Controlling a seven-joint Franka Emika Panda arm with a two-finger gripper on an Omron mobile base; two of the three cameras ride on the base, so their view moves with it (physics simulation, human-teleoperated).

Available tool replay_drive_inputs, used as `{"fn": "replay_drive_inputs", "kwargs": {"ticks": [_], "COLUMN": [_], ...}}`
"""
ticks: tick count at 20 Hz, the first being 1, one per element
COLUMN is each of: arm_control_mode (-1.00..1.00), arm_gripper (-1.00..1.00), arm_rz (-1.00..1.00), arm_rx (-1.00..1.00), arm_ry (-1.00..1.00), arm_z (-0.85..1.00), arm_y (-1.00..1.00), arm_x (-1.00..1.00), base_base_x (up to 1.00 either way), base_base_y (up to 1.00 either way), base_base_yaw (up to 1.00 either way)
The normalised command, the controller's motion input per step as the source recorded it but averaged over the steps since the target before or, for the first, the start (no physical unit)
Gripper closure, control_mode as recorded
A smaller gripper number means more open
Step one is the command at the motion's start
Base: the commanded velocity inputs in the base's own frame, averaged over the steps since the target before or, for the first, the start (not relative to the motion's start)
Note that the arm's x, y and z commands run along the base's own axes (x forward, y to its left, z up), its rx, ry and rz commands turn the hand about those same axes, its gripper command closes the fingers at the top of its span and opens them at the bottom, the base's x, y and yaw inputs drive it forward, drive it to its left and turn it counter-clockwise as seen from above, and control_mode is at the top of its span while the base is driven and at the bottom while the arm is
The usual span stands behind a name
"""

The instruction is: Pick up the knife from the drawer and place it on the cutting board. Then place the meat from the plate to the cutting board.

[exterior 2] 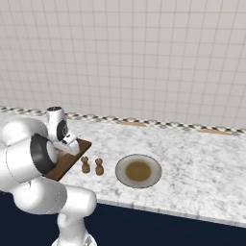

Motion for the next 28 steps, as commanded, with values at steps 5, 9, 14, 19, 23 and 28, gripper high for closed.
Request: {"fn": "replay_drive_inputs", "kwargs": {"ticks": [5, 9, 14, 19, 23, 28], "arm_control_mode": [-1.00, -1.00, -1.00, -1.00, -1.00, -1.00], "arm_gripper": [1.00, 1.00, -1.00, -1.00, -1.00, -1.00], "arm_rz": [0.00, 0.00, 0.00, 0.00, 0.00, 0.00], "arm_rx": [0.00, 0.00, 0.00, 0.00, 0.00, 0.00], "arm_ry": [0.01, 0.03, 0.01, 0.00, 0.00, 0.00], "arm_z": [-0.30, -0.34, -0.31, -0.22, -0.02, 0.16], "arm_y": [0.09, 0.10, 0.10, 0.00, 0.00, 0.00], "arm_x": [0.01, 0.01, 0.00, 0.00, -0.07, -0.22], "base_base_x": [0.00, 0.00, 0.00, 0.00, 0.00, 0.00], "base_base_y": [0.00, 0.00, 0.00, 0.00, 0.00, 0.00], "base_base_yaw": [0.00, 0.00, 0.00, 0.00, 0.00, 0.00]}}
